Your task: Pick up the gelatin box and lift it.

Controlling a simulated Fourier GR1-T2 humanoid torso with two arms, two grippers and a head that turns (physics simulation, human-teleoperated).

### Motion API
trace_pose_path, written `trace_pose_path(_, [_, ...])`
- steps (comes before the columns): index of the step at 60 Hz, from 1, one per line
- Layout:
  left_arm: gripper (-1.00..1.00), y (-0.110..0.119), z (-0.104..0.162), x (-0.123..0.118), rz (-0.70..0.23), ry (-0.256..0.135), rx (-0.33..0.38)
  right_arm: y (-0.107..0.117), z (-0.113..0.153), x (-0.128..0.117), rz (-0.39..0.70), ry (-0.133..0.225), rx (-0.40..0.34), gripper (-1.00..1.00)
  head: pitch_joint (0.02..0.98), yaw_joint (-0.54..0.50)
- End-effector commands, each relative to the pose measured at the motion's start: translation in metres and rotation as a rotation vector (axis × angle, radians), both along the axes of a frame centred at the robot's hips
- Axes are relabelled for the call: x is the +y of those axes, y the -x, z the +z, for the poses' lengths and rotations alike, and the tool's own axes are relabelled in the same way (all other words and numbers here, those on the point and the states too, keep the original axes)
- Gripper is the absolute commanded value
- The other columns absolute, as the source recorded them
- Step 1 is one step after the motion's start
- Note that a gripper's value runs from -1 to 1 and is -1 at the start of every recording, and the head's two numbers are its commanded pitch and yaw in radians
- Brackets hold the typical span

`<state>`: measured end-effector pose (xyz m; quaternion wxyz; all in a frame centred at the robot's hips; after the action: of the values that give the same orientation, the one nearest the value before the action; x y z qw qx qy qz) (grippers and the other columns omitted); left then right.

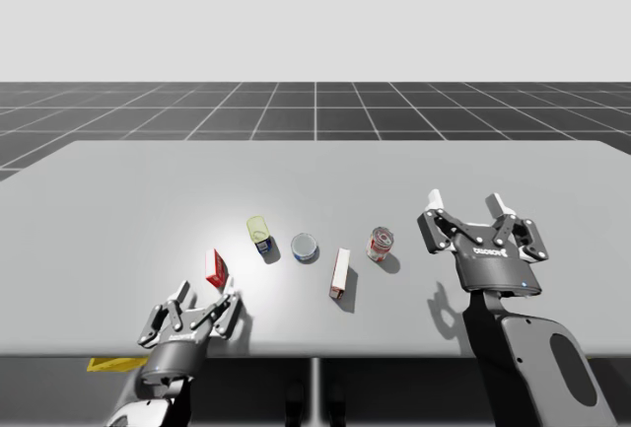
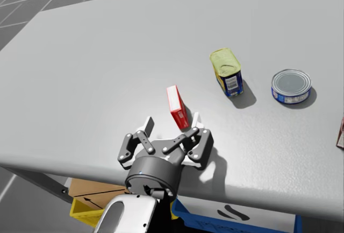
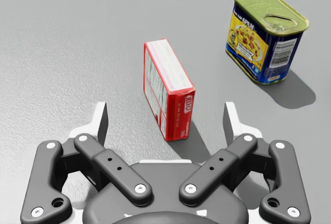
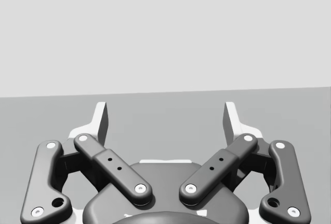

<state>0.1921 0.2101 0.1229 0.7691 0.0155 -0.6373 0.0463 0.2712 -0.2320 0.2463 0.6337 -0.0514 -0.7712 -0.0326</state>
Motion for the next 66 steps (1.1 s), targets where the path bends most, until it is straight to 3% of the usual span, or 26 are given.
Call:
trace_pose_path(1, [-1.00,-0.013,-0.006,-0.003,0.020,-0.010,0.005,0.000,0.001,-0.001,-0.002,-0.002,-0.001,-1.00,0.901,0.42])
trace_pose_path(26, [-1.00,-0.034,-0.011,0.000,0.065,0.004,0.007,0.001,0.001,-0.002,-0.004,-0.006,-0.001,-1.00,0.889,0.41])
trace_pose_path(29, [-0.75,-0.033,-0.012,-0.001,0.061,0.003,0.006,0.001,0.001,-0.002,-0.004,-0.006,0.000,-1.00,0.887,0.41])
trace_pose_path(30, [0.77,-0.033,-0.013,-0.001,0.062,0.002,0.009,0.001,0.001,-0.002,-0.004,-0.006,0.000,-1.00,0.885,0.41])
trace_pose_path(33, [0.94,-0.032,-0.015,-0.003,0.049,0.000,0.017,0.001,0.001,-0.002,-0.005,-0.006,-0.001,-1.00,0.881,0.41])
trace_pose_path(46, [0.98,-0.030,-0.017,-0.004,0.033,0.003,0.026,0.001,0.002,-0.002,-0.010,-0.010,0.000,-1.00,0.834,0.41])
trace_pose_path(66, [0.99,-0.028,-0.019,-0.006,0.026,-0.006,0.025,0.000,0.002,-0.004,-0.016,-0.012,0.000,-1.00,0.603,0.44])
